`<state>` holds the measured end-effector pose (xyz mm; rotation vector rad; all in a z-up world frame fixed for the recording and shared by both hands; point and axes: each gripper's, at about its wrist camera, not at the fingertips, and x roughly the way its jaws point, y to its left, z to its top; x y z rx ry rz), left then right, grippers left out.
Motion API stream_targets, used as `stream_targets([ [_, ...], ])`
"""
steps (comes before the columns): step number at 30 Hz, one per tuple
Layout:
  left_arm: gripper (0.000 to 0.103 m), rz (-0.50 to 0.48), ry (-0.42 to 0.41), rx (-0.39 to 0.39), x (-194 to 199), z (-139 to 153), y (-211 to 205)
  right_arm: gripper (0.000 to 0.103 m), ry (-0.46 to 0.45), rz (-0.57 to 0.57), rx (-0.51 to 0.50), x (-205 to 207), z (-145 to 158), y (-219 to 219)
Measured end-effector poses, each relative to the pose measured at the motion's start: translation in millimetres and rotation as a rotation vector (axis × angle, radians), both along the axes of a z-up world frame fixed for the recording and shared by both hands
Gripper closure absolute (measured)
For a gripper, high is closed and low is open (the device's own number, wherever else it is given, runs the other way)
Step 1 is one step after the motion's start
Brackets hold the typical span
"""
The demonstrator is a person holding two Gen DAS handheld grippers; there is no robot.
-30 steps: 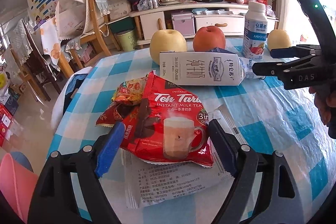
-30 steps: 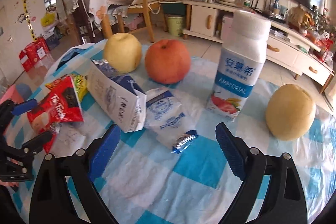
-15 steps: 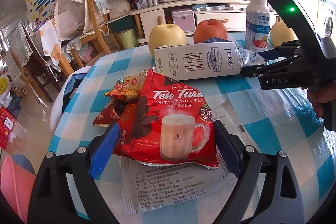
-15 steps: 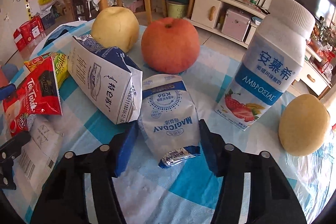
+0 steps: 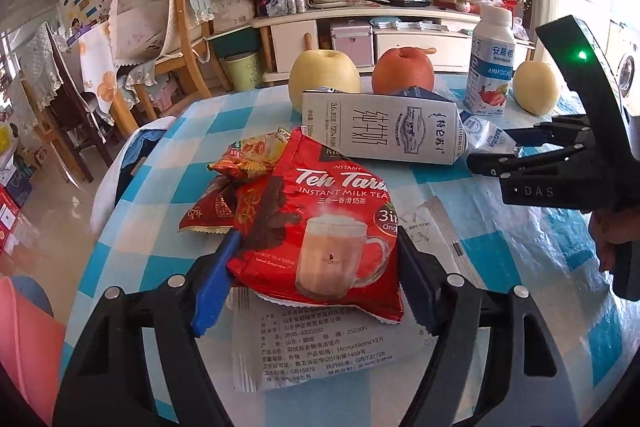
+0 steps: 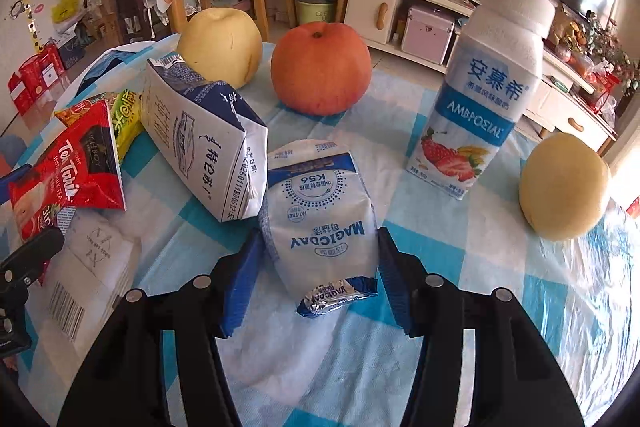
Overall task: Collect trash
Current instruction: 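Close the left tool on the red Teh Tarik packet and lift it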
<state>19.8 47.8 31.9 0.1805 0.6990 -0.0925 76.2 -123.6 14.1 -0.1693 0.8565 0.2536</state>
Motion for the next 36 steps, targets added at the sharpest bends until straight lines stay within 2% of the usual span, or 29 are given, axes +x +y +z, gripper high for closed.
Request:
stream_targets([
  [18, 0.031, -0.068, -0.016, -0.103, -57.1, 8.3, 17.4, 0.046, 0.017, -0.156, 0.164, -112.4, 13.8, -12.7],
  [26, 0.031, -0.094, -0.043, -0.166, -90.7, 20.3, 28.7, 0.046, 0.007, -0.173, 0.230, -169.6, 18.9, 0.9],
  [36, 0.033, -0.103, -0.045, -0.234, -121.9, 24.7, 47.2, 0.046, 0.002, -0.192, 0.271, -216.6, 26.4, 15.0],
])
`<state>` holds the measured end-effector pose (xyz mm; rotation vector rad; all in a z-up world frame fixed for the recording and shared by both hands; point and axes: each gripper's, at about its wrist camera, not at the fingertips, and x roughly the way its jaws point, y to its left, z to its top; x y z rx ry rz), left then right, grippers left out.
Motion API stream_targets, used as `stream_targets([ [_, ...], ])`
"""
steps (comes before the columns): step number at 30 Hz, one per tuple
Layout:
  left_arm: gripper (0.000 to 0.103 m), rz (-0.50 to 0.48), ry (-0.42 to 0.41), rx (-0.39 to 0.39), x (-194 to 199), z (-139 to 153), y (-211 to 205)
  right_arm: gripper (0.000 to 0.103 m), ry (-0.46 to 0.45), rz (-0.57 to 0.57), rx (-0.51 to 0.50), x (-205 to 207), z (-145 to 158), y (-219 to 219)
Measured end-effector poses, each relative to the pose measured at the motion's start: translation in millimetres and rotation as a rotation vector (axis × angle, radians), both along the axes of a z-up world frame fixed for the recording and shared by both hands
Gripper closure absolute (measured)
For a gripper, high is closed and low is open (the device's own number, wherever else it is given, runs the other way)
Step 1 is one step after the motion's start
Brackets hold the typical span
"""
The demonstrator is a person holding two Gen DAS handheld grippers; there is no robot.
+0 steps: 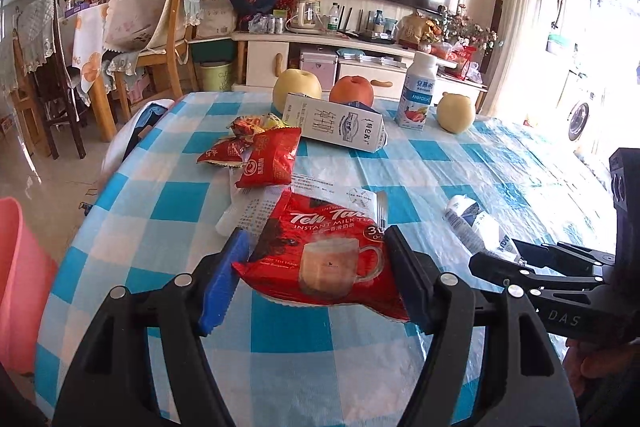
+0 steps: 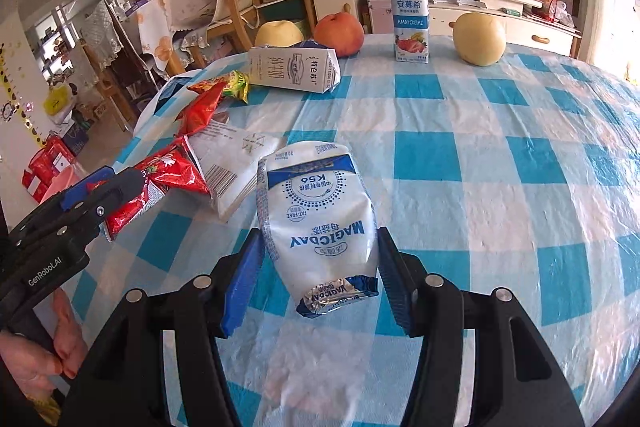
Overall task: Collect trash
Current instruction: 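Close the left tool on the red Teh Tarik packet and lift it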
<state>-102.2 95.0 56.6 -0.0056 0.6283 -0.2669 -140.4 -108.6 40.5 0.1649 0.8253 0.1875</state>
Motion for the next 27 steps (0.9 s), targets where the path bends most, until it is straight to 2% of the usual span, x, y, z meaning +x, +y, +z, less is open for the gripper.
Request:
stream_targets([
  [4, 0.036, 0.002, 0.005, -0.022, -11.8, 2.0, 8.3, 0.046, -0.001, 0.008, -0.021, -10.5, 3.6, 10.1],
  [5, 0.047, 0.001, 0.004, -0.025, -14.5, 2.5, 10.3, 0.046, -0.001, 0.014, -0.026, -13.9, 4.0, 13.4],
  [6, 0.068, 0.006, 0.005, -0.031, -16.6, 2.9, 13.1, 0.046, 0.000, 0.018, -0.031, -15.2, 4.0, 15.6],
  [7, 0.080, 0.013, 0.022, -0.034, -16.8, 2.0, 16.3, 0.046, 0.000, 0.020, -0.039, -18.2, 4.3, 18.7],
  [10, 0.080, 0.006, 0.090, -0.094, -16.4, -5.4, 28.3, 0.046, 0.000, 0.028, -0.056, -25.0, 4.2, 25.2],
  [12, 0.075, -0.025, 0.139, -0.126, -14.0, -11.3, 31.9, 0.046, -0.004, 0.025, -0.060, -28.9, 5.2, 26.8],
  [15, 0.048, -0.082, 0.144, -0.117, -18.8, -13.6, 26.8, 0.046, -0.006, 0.018, -0.062, -33.5, 7.7, 25.9],
  [16, 0.033, -0.096, 0.144, -0.099, -21.0, -14.3, 23.7, 0.046, -0.008, 0.016, -0.064, -35.2, 8.4, 25.7],
  [17, 0.025, -0.105, 0.141, -0.072, -23.8, -15.8, 19.8, 0.046, -0.010, 0.013, -0.065, -37.5, 8.8, 25.1],
  [19, 0.019, -0.122, 0.154, -0.029, -24.9, -21.5, 12.7, 0.046, -0.010, 0.009, -0.068, -41.4, 9.3, 24.1],
  [23, 0.017, -0.093, 0.245, 0.037, -16.0, -45.4, 1.9, 0.046, -0.004, 0.006, -0.077, -44.6, 7.7, 23.8],
  [25, 0.017, -0.087, 0.261, 0.053, -13.4, -53.2, -1.4, 0.046, -0.001, 0.004, -0.077, -43.7, 7.5, 23.5],
  [26, 0.028, -0.085, 0.255, 0.064, -12.5, -55.2, -3.4, 0.046, 0.000, 0.003, -0.077, -43.6, 7.1, 23.8],
  [27, 0.030, -0.084, 0.256, 0.067, -13.1, -55.4, -3.6, 0.046, 0.002, 0.004, -0.076, -43.4, 6.9, 24.4],
])
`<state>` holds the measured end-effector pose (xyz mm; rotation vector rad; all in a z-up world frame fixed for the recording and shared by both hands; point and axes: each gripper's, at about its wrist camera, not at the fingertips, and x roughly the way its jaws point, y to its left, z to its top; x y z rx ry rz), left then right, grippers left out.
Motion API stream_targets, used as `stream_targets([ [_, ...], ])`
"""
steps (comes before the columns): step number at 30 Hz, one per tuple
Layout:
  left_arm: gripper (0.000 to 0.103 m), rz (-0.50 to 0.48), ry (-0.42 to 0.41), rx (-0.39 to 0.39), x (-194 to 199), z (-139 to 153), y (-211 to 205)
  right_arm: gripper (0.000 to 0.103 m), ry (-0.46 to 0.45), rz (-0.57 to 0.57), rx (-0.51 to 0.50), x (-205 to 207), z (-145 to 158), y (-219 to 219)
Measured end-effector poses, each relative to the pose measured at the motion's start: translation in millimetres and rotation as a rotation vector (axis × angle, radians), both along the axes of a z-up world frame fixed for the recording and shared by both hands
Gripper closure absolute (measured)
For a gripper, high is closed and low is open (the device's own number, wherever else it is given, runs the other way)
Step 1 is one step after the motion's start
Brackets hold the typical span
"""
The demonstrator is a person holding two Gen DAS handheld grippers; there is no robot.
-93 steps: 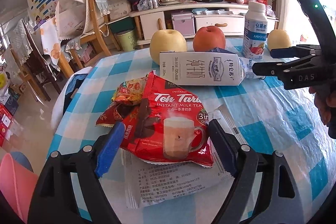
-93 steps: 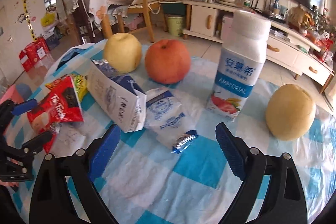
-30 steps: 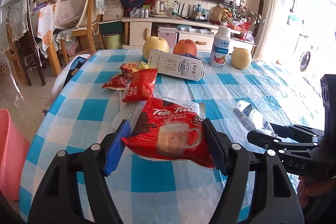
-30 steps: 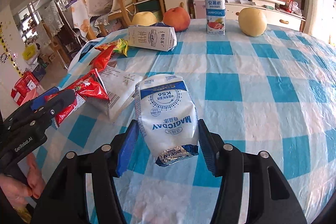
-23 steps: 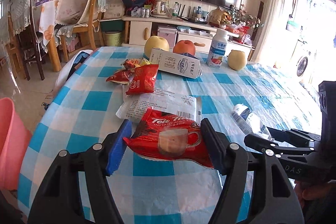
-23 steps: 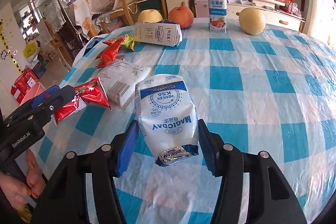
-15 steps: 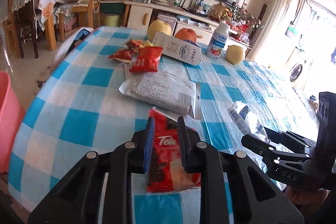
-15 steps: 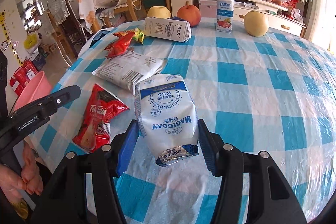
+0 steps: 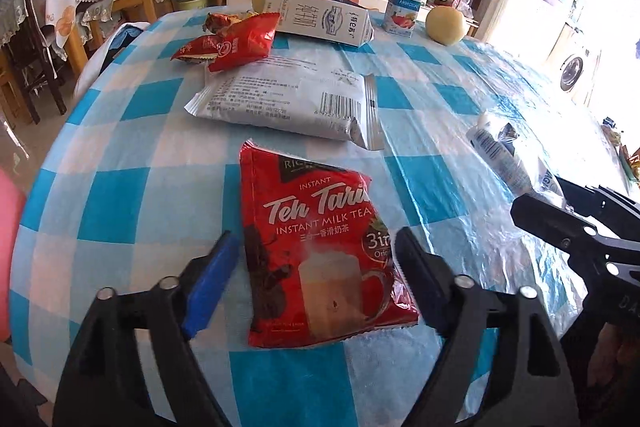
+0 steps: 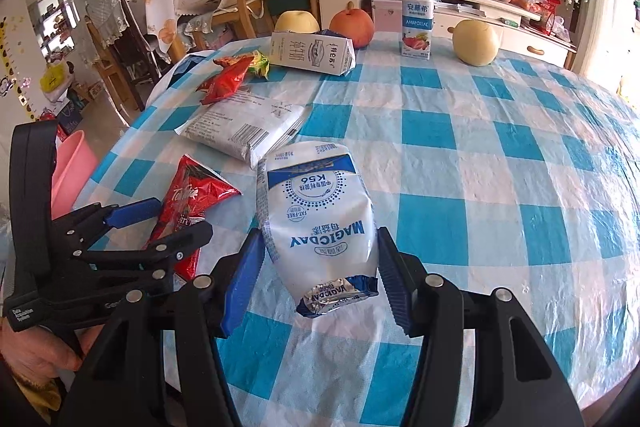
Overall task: Collect trash
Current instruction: 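Close the left tool on the red Teh Tarik packet and lift it, then drop the Teh Tarik packet and Magicday packet into the pink bucket with both tools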
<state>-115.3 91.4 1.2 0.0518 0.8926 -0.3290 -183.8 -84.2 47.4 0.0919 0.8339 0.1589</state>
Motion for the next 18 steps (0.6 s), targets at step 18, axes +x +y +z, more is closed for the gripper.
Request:
stream_targets([
  [18, 0.049, 0.211, -0.084, -0.196, 6.0, 44.0, 73.2, 0.046, -0.026, 0.061, 0.084, 17.4, 26.6, 42.3],
])
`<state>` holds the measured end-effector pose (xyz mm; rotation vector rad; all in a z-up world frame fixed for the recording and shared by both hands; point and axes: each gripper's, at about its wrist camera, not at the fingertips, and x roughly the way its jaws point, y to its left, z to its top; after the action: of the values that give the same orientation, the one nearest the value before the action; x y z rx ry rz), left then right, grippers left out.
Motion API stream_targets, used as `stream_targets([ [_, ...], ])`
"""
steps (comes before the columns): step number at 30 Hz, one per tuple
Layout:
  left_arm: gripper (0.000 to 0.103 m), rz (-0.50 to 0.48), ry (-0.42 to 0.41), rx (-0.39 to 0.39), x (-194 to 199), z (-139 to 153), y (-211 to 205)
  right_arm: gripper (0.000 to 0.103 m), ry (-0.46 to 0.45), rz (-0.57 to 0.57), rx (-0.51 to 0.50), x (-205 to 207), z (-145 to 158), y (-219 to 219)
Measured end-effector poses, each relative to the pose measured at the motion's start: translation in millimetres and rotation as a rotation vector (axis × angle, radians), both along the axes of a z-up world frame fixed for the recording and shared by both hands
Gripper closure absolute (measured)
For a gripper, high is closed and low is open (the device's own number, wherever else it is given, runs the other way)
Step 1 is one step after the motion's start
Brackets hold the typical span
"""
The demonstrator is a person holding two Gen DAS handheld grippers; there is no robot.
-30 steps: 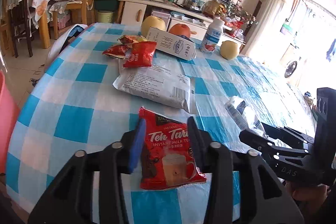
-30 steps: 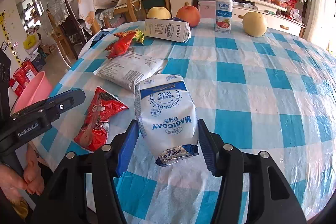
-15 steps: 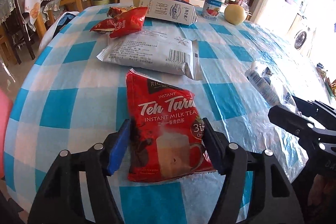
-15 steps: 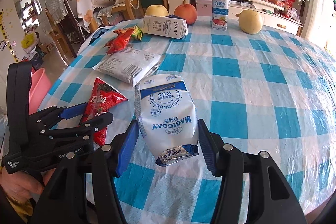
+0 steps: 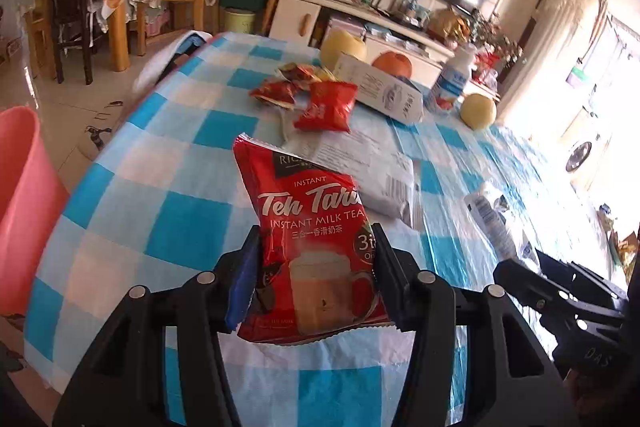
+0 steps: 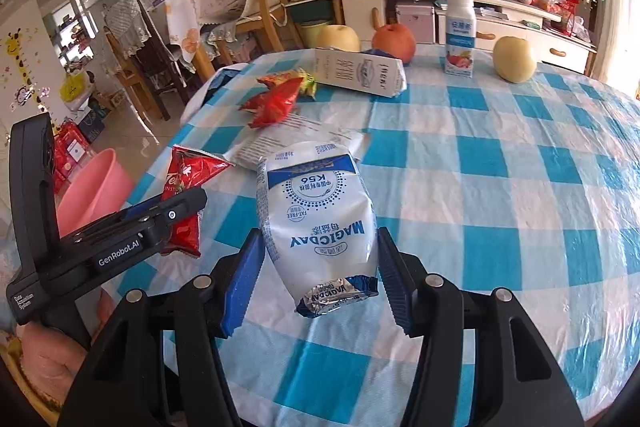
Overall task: Collect trash
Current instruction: 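Drop the Teh Tarik packet and Magicday packet into the pink bucket with both tools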
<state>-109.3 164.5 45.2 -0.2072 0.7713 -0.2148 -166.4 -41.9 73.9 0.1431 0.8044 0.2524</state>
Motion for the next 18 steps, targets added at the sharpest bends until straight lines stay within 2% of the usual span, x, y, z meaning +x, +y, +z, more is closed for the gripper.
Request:
stream_targets([
  [5, 0.049, 0.195, -0.061, -0.056, -0.6, 18.9, 52.7, 0.046, -0.024, 0.111, 0.036, 12.7, 24.6, 54.8],
  [10, 0.049, 0.468, -0.097, -0.109, -5.1, 30.3, 124.6, 0.045, -0.055, 0.260, 0.048, 23.9, 51.9, 130.0],
  [14, 0.048, 0.687, -0.077, -0.174, -11.7, 26.8, 185.5, 0.045, -0.059, 0.366, 0.062, 36.5, 64.0, 194.9],
  [18, 0.048, 0.860, -0.038, -0.250, -18.5, 19.3, 234.2, 0.045, -0.052, 0.427, 0.090, 52.7, 70.7, 251.5],
])
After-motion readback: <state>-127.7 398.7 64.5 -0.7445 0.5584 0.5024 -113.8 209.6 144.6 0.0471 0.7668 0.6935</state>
